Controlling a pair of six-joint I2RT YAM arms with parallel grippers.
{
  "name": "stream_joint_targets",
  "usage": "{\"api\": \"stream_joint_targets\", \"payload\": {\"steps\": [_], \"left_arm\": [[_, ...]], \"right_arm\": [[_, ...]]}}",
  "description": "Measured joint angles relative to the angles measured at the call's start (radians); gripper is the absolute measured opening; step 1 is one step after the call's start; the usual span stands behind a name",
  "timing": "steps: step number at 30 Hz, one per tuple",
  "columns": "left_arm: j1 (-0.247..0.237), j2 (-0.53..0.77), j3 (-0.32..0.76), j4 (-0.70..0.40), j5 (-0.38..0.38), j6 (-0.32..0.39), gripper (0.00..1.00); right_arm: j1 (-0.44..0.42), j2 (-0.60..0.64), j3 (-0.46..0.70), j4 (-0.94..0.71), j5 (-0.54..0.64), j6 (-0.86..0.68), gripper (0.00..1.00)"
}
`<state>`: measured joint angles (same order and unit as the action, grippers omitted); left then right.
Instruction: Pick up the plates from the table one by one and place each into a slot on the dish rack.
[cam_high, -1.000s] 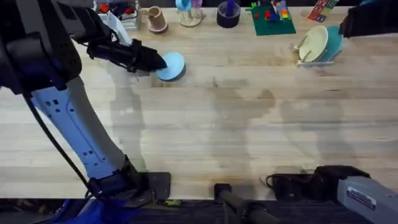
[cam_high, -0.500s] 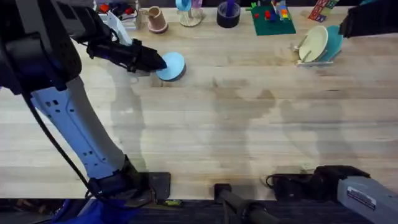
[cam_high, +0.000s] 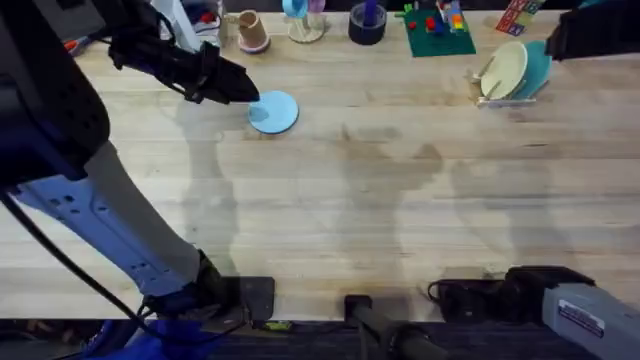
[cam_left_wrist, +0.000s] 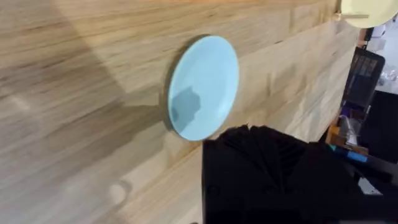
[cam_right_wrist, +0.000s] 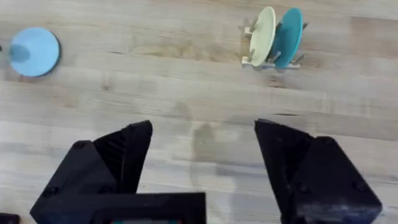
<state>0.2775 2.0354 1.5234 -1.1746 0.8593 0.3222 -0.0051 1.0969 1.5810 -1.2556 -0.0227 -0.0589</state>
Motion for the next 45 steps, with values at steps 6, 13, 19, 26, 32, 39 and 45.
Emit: {"api": "stream_joint_targets", "payload": {"steps": [6, 13, 19, 26, 32, 39, 45], "left_arm": [[0.000, -0.007, -0.001, 0.013, -0.010, 0.000, 0.041], [0.000, -0.008, -0.001, 0.047, -0.019, -0.001, 0.041], [0.000, -0.007, -0.001, 0.078, -0.031, -0.016, 0.041], [0.000, 0.053, -0.001, 0.104, -0.037, -0.023, 0.041], [0.000, 0.129, -0.001, 0.146, -0.042, -0.029, 0.041], [0.010, 0.191, 0.007, 0.168, 0.038, -0.055, 0.041], [0.015, 0.231, 0.017, 0.165, 0.117, -0.068, 0.041]], "right_arm": [[0.000, 0.000, 0.000, 0.000, 0.000, 0.000, 0.994], [0.000, 0.000, 0.000, 0.000, 0.000, 0.000, 0.995], [0.000, 0.000, 0.000, 0.000, 0.000, 0.000, 0.993], [0.000, 0.000, 0.000, 0.000, 0.000, 0.000, 0.993], [0.000, 0.000, 0.000, 0.000, 0.000, 0.000, 0.995], [0.000, 0.000, 0.000, 0.000, 0.000, 0.000, 0.995], [0.000, 0.000, 0.000, 0.000, 0.000, 0.000, 0.995]]}}
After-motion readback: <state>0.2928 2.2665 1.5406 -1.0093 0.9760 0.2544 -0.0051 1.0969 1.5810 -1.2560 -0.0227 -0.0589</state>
